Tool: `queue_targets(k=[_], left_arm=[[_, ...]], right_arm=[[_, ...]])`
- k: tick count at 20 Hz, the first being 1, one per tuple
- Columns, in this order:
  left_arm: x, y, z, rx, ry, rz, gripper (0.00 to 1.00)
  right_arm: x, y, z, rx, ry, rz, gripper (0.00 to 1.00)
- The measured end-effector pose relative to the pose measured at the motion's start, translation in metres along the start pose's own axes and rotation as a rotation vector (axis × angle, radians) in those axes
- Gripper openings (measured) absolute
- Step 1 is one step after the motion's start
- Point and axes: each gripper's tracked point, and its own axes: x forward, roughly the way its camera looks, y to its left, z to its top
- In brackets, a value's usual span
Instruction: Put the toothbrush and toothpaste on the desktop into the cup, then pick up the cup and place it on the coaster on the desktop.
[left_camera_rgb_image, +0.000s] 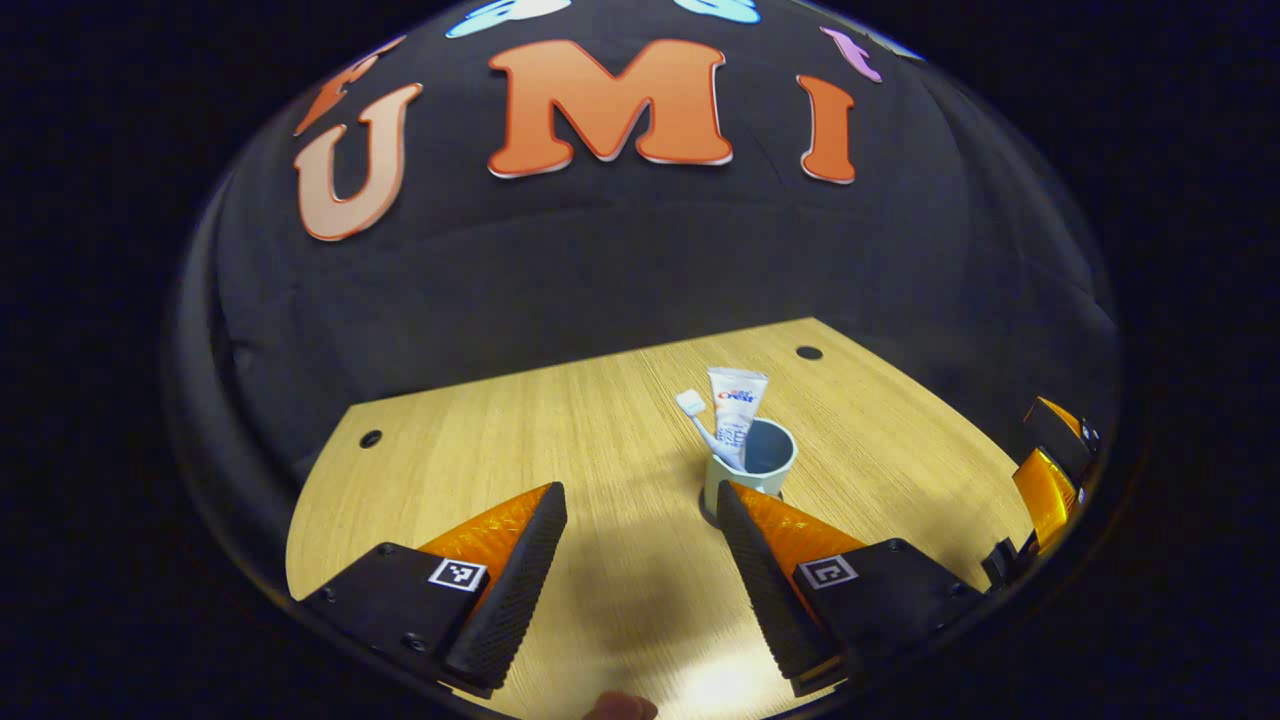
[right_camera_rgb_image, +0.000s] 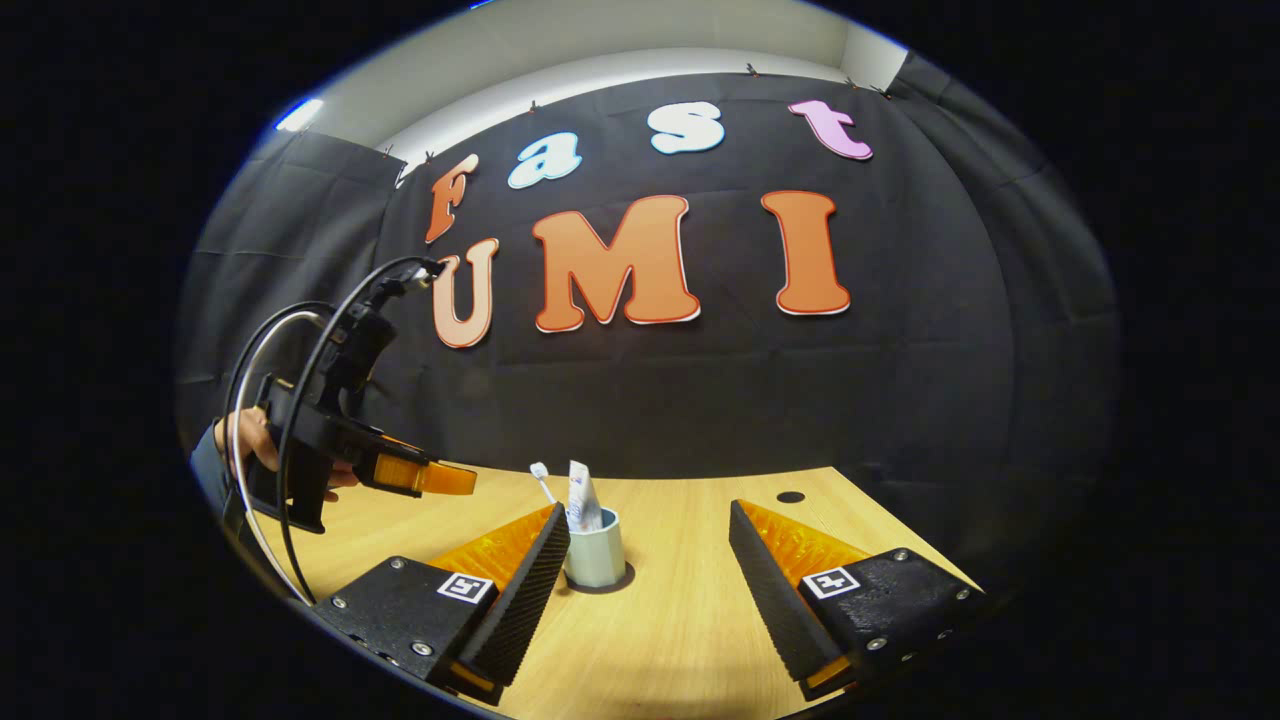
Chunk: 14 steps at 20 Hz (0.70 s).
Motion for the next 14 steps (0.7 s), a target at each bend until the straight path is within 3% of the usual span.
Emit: queue_targets(k=[9, 14], left_arm=[[-0.020, 0.011, 0.009, -0.089, -0.349, 0.162, 0.99], [-0.048, 0.021, 0.024, -0.059, -0.542, 0.258, 0.99]], right_arm=[[0.018, 0.055, 0.010, -0.020, -0.030, 0.059, 0.96], [0.025, 0.064, 0.016, -0.022, -0.054, 0.058, 0.96]])
